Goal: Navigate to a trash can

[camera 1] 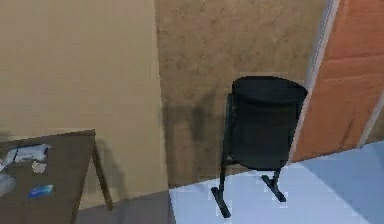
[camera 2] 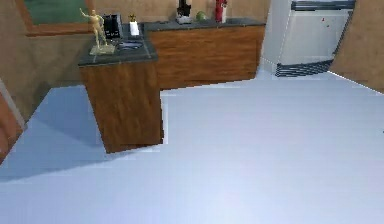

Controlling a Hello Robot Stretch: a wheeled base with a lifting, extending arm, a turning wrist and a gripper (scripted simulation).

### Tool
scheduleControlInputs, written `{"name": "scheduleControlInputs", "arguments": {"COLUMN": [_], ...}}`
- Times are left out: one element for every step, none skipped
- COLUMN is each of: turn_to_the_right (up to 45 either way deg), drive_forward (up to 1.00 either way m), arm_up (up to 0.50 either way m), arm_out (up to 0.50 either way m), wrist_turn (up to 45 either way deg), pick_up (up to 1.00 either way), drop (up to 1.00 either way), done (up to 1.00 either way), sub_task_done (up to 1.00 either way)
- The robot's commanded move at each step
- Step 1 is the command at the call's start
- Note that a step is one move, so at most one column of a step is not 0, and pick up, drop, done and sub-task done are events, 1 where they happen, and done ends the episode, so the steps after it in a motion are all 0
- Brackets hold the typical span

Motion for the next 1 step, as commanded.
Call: {"name": "scheduleControlInputs", "arguments": {"turn_to_the_right": [3.0], "drive_forward": [0.00], "arm_up": [0.00], "arm_out": [0.00], "wrist_turn": [0.0], "pick_up": [0.00], "drop": [0.00], "done": [0.00], "sub_task_done": [0.00]}}
